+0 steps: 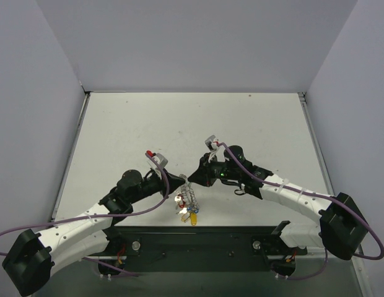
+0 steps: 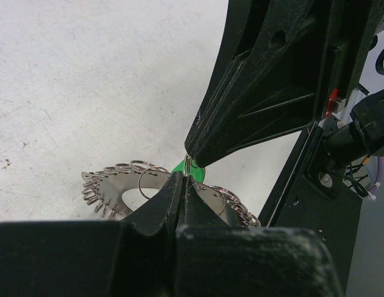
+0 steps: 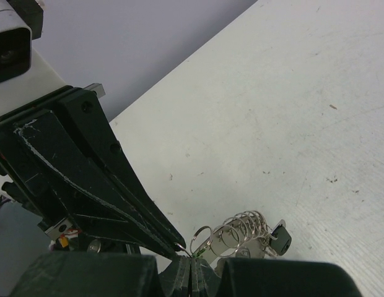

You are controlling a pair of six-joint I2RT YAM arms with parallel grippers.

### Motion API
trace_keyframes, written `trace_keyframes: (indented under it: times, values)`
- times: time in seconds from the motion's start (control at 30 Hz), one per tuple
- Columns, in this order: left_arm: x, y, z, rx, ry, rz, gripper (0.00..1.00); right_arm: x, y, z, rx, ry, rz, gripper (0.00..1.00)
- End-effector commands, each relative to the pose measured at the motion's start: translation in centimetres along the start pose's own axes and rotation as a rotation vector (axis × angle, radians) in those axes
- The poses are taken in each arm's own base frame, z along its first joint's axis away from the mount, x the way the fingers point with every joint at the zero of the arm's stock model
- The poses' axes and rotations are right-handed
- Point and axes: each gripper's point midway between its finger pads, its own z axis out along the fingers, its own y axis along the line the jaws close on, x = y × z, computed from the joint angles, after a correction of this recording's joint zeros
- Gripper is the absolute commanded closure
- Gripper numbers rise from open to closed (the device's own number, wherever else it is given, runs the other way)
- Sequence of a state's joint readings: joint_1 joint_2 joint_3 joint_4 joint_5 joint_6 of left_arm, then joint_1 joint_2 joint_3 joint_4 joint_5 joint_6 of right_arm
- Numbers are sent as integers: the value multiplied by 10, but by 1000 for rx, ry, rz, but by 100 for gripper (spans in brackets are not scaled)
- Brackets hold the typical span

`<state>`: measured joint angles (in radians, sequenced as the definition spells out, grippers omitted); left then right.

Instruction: Put the keys on the keyring

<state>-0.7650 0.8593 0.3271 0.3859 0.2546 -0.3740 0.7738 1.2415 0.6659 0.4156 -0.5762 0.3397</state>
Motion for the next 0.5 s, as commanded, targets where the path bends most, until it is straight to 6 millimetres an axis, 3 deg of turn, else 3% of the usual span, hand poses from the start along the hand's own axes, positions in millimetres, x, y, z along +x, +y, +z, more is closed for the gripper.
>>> trace_keyframes:
  times: [0.0,0.47]
  values:
    - [-34,-19,4,70,-97,27,100,-32,16,-1,-45,-98,-66,100]
    - [-35,-23,4,92,-93,27,100,-32,14,-2,-37,-112,-69,100]
